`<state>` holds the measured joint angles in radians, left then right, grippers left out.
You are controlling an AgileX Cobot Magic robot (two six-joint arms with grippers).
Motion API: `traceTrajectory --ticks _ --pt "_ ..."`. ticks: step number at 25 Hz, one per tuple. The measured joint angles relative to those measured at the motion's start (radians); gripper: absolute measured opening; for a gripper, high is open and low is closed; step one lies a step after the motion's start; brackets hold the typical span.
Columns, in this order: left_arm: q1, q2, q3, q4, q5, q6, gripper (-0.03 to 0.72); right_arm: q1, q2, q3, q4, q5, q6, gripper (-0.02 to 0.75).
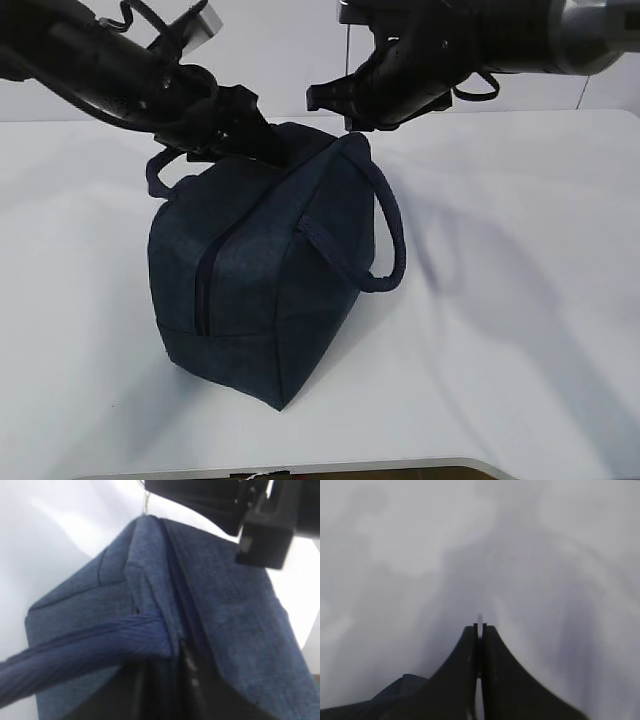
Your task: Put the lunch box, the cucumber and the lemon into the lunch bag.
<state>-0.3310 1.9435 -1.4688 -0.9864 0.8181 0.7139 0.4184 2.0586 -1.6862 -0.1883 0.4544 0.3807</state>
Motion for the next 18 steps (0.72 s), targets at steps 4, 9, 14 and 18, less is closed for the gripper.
traceTrajectory --ticks 4,9,14,18 --pt "-0.001 0.016 -0.024 -0.004 0.018 0.000 0.169 0.000 0.000 0.000 0.001 0.000 0.000 0.005" --pt "-0.002 0.018 -0.030 -0.006 0.061 0.014 -0.004 0.000 0.000 0.000 -0.012 -0.002 0.000 0.005" --pt "-0.002 0.018 -0.030 -0.004 0.072 0.017 -0.010 -0.005 0.028 0.000 -0.039 -0.002 0.000 0.005" --pt "-0.004 0.014 -0.030 0.016 0.072 0.017 -0.012 -0.013 0.042 0.000 -0.033 -0.004 0.000 0.005"
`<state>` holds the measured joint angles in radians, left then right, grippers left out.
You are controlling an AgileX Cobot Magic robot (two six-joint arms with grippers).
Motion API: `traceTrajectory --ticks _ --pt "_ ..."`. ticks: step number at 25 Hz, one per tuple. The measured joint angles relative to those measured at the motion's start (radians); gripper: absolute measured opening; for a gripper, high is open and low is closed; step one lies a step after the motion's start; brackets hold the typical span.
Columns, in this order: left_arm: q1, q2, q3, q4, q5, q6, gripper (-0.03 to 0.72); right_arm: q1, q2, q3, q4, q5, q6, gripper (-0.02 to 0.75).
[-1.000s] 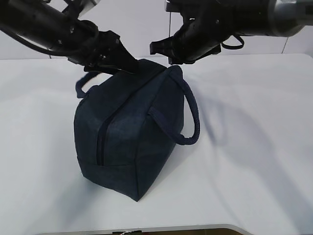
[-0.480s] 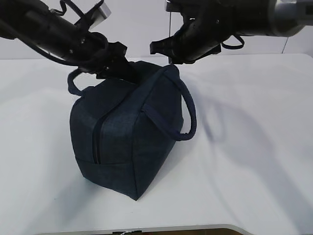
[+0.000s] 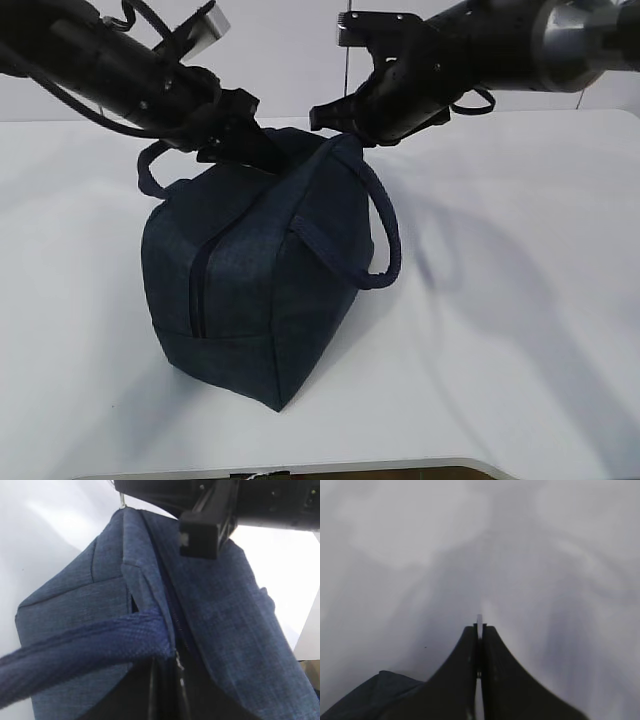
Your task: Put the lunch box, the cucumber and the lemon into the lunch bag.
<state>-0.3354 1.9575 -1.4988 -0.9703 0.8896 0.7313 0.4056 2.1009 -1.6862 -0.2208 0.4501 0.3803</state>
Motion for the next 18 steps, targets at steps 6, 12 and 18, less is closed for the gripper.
traceTrajectory --ticks 6,12,18 --pt "0.000 -0.001 0.000 0.004 0.002 0.000 -0.013 -0.008 0.009 0.000 0.017 -0.002 0.000 0.005" --pt "0.000 -0.001 0.000 0.005 0.002 0.000 -0.012 -0.008 0.009 0.000 0.019 -0.002 0.000 0.005" --pt "0.000 -0.002 0.000 0.005 0.006 0.000 0.004 -0.009 0.009 0.000 0.012 0.000 -0.012 0.071"
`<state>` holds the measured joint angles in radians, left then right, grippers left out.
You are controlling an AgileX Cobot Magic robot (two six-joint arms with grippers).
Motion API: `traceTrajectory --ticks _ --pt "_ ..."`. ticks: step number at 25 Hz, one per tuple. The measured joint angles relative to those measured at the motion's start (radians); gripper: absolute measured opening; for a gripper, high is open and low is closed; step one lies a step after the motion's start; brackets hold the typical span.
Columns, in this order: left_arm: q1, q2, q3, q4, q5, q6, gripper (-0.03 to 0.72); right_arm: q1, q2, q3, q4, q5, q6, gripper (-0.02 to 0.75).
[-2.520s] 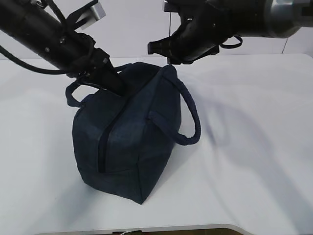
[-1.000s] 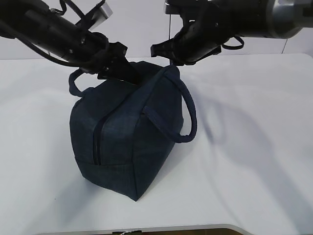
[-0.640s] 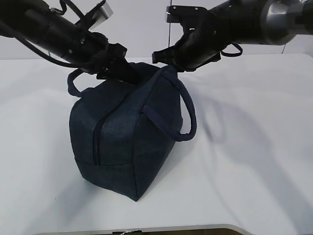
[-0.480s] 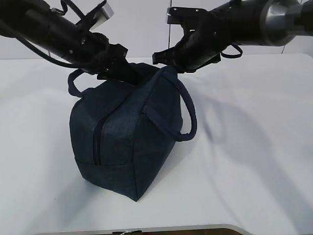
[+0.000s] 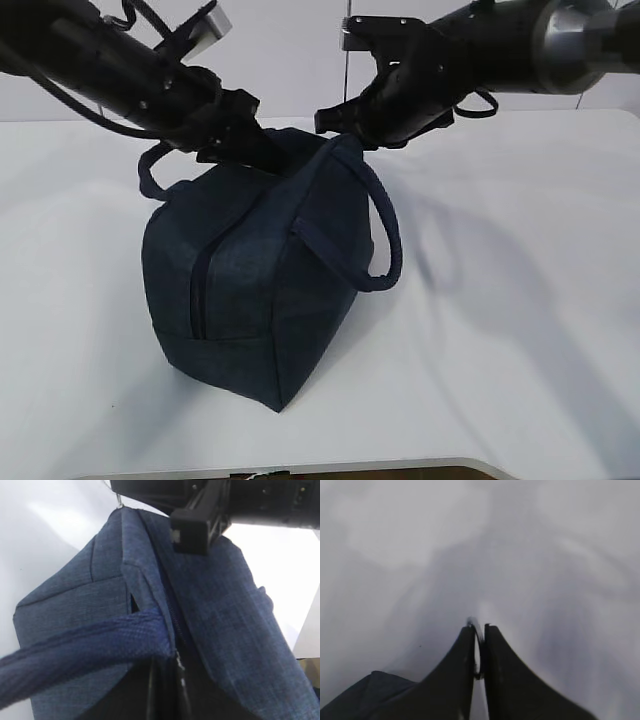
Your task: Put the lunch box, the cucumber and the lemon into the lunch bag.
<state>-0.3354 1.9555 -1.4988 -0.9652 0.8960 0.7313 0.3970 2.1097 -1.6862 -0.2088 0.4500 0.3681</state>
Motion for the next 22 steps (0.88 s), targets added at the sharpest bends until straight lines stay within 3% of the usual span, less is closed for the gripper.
traceTrajectory --ticks 7,17,22 --pt "0.000 -0.010 0.000 0.015 0.035 0.000 0.116 -0.009 0.000 -0.019 -0.018 0.013 -0.013 0.324" --pt "0.000 -0.010 0.000 0.019 0.041 0.000 0.258 -0.009 -0.064 -0.081 -0.016 0.089 -0.015 0.364" --pt "0.000 -0.010 0.000 0.019 0.043 0.000 0.272 -0.009 -0.093 -0.087 0.014 0.098 -0.015 0.365"
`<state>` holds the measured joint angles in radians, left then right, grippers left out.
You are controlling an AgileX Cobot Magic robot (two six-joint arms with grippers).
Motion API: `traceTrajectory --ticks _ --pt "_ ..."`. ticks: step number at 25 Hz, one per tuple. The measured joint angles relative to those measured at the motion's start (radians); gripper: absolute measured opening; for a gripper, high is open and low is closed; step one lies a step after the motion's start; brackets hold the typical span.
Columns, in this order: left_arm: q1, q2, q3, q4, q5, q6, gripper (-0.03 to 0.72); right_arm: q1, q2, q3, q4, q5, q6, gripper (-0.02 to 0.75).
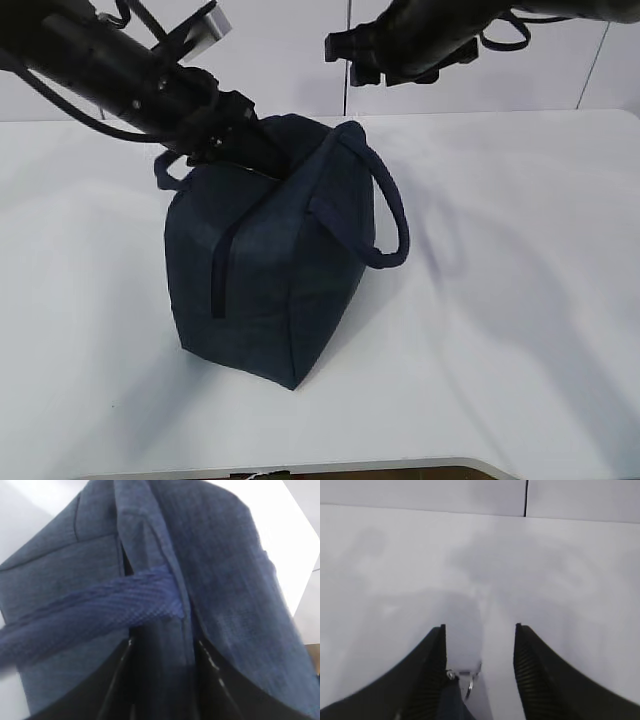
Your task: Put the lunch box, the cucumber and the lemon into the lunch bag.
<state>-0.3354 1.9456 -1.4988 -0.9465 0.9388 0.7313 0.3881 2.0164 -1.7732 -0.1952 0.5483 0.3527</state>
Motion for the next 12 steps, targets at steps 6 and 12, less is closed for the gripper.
traceTrajectory --ticks 6,12 --pt "0.000 0.000 0.000 0.000 0.002 -0.004 0.274 0.000 -0.003 -0.004 0.012 -0.003 0.000 0.398" --pt "0.000 0.000 0.000 0.000 0.010 -0.023 0.274 0.000 -0.004 -0.004 0.012 0.054 -0.028 0.419"
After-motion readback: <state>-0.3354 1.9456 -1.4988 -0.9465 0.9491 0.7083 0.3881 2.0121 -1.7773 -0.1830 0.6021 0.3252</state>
